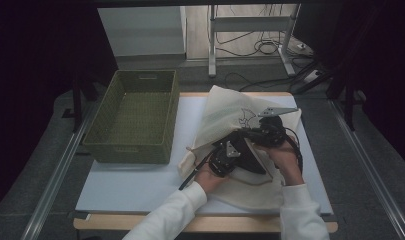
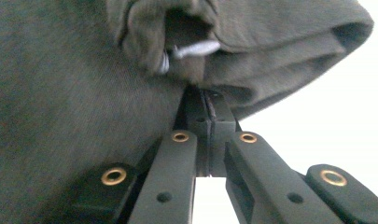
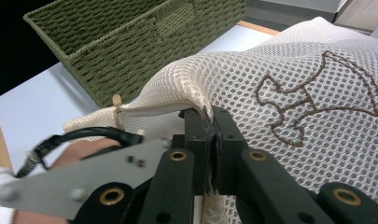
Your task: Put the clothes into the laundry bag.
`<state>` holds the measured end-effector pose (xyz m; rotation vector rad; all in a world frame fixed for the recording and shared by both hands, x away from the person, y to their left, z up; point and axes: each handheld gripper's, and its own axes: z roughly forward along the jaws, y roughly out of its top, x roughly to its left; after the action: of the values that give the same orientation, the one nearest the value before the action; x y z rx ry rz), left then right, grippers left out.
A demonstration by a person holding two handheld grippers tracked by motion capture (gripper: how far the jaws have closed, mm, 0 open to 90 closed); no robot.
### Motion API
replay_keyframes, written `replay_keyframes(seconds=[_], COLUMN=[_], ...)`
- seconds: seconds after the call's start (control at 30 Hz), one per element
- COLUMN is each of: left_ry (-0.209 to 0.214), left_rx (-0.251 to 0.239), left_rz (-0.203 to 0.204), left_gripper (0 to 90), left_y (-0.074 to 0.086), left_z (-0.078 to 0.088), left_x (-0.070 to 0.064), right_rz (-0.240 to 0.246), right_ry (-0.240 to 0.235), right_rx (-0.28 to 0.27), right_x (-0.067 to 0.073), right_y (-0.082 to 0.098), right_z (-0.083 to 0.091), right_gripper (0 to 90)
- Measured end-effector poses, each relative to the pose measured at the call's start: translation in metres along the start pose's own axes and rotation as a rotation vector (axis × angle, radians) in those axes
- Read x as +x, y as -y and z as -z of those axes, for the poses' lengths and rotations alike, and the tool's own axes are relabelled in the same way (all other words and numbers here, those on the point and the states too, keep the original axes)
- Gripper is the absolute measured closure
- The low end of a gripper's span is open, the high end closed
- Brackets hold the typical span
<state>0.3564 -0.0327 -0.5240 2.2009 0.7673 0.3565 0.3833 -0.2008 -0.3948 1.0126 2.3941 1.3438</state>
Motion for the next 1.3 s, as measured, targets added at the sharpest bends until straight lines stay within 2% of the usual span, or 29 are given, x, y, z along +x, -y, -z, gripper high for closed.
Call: replay_keyframes(seconds=[0.13,0.27,0.4,0.5,0.67,0.77,1.1,1.3], left_ry=[0.039,0.053,0.054,0.051,0.042,0.049,0.049,0.030], left_rx=[-0.050,-0.104,-0.115,-0.121,-0.119,-0.122,-0.142,-0.135], left_rz=[0.047,0.069,0.076,0.097,0.117,0.141,0.170,0.163], left_gripper=[90.0,90.0,90.0,90.0,90.0,90.0,90.0,90.0], left_y=[0.006,0.017,0.034,0.044,0.056,0.060,0.072,0.084], left_z=[0.020,0.043,0.064,0.075,0.086,0.089,0.111,0.123], left_x=[0.002,0.005,0.010,0.014,0.020,0.024,0.030,0.028], right_rz=[0.002,-0.001,0.004,0.010,0.010,0.008,0.008,0.017], right_ry=[-0.001,-0.008,-0.013,-0.013,-0.011,-0.012,-0.017,-0.006], right_rx=[0.007,0.016,0.032,0.042,0.049,0.052,0.063,0.075], right_x=[0.000,0.001,0.003,0.006,0.007,0.008,0.008,0.014], right_y=[0.000,0.002,0.003,0.004,0.005,0.006,0.008,0.010], right_z=[-0.001,-0.003,-0.005,-0.007,-0.007,-0.007,-0.010,-0.011], right_gripper=[86.3,86.2,86.2,86.2,86.1,86.1,86.1,86.0])
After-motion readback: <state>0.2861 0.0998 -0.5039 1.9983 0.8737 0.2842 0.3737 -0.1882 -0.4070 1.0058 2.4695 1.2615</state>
